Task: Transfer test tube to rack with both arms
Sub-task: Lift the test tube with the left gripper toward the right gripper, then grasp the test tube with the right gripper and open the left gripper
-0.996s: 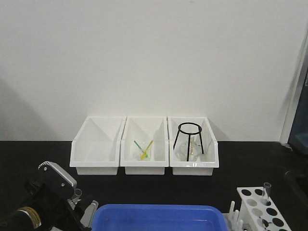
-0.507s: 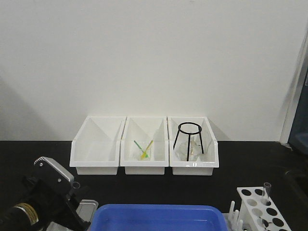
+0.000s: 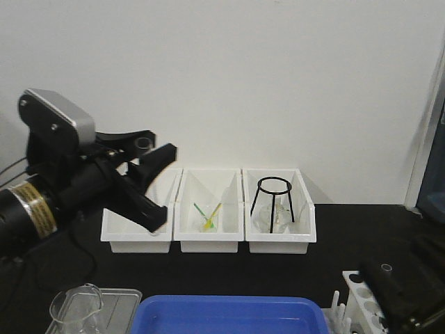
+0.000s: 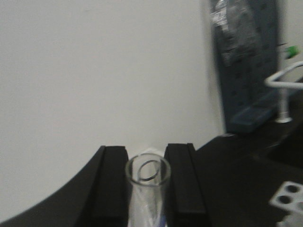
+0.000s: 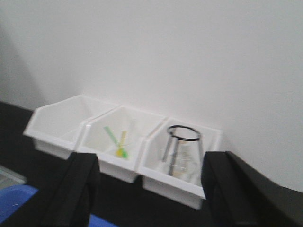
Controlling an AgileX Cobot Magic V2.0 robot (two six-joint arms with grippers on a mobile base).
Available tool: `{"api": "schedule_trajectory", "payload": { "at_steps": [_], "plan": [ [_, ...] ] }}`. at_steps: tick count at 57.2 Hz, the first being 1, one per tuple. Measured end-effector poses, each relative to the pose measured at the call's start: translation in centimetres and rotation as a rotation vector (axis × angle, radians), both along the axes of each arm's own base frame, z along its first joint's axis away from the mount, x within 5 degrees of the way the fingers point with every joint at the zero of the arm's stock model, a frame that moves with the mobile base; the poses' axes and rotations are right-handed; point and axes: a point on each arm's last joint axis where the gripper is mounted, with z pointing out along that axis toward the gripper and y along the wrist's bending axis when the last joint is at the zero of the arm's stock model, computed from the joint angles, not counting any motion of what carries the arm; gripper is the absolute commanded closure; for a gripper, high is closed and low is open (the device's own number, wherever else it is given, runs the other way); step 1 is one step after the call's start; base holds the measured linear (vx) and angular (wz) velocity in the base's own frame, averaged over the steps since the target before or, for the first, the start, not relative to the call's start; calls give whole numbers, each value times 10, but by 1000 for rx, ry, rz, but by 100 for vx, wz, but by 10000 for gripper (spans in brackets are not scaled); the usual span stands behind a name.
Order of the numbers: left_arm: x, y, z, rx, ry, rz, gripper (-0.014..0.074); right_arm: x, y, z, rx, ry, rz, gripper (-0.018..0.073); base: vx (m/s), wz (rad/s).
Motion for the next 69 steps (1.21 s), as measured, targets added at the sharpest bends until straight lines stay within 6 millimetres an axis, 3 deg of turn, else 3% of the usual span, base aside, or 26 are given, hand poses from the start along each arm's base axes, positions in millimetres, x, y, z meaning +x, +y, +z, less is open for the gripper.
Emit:
{"api": "schedule_trajectory", "payload": {
  "at_steps": [9,18,30,41,48,64,69],
  "plan": [
    [-3,-43,-11,-19,62,-251,600,5,34,-12,30,25,218,55,0,0],
    [-5,-80,-28,-6,121,-365,598,16,54,-13,29,44,300,55,0,0],
    [-13,-109,-46,19,170,-444,597,28,60,-11,39,53,301,55,0,0],
    [-20,-121,-52,30,186,-477,597,29,60,-11,43,54,298,85,0,0],
    [-21,-123,-55,36,193,-481,597,29,60,-11,43,53,298,179,0,0],
    [-20,-124,-55,33,200,-477,591,28,62,-11,36,51,307,574,0,0],
    [-20,-124,-55,33,200,-477,568,28,62,-11,36,51,307,573,0,0]
  ]
}}
